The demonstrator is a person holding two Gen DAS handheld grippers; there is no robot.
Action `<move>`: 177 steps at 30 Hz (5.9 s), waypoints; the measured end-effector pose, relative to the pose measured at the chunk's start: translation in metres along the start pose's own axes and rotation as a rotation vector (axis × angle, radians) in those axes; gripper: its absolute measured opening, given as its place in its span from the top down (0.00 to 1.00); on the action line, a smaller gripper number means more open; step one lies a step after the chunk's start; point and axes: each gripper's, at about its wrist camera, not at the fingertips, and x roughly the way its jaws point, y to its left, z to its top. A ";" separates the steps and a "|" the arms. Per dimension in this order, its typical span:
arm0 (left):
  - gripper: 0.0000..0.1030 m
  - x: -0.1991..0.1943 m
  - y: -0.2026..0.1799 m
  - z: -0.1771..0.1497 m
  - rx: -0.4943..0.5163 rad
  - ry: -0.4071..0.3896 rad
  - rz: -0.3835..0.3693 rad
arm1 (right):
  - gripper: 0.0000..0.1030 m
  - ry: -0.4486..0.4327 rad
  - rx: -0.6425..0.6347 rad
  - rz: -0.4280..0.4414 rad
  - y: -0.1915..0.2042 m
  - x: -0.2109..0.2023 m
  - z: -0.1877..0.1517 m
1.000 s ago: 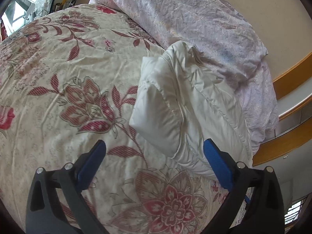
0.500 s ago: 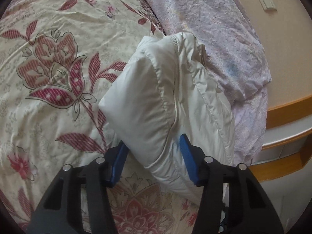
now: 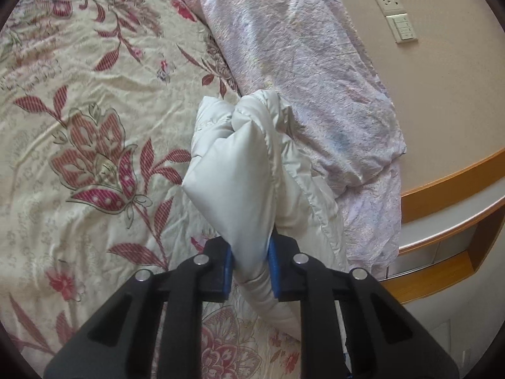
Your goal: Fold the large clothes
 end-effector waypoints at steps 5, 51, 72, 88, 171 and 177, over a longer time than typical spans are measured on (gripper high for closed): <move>0.83 -0.051 0.021 -0.009 0.016 0.004 0.020 | 0.79 0.068 -0.080 0.019 0.006 -0.020 -0.036; 0.19 -0.102 0.069 -0.044 0.025 -0.080 -0.008 | 0.45 0.049 -0.933 -0.380 0.178 0.095 -0.202; 0.16 -0.087 0.055 -0.034 0.049 -0.055 -0.031 | 0.43 0.100 -0.929 -0.407 0.160 0.123 -0.207; 0.34 -0.084 0.075 -0.020 -0.043 -0.060 -0.039 | 0.43 0.084 -0.923 -0.386 0.159 0.122 -0.210; 0.45 -0.067 -0.222 -0.206 0.980 -0.169 -0.114 | 0.35 -0.005 -0.849 -0.202 0.115 0.023 -0.195; 0.44 -0.040 -0.238 -0.238 1.014 -0.088 -0.155 | 0.35 -0.091 -0.787 -0.262 0.075 -0.014 -0.173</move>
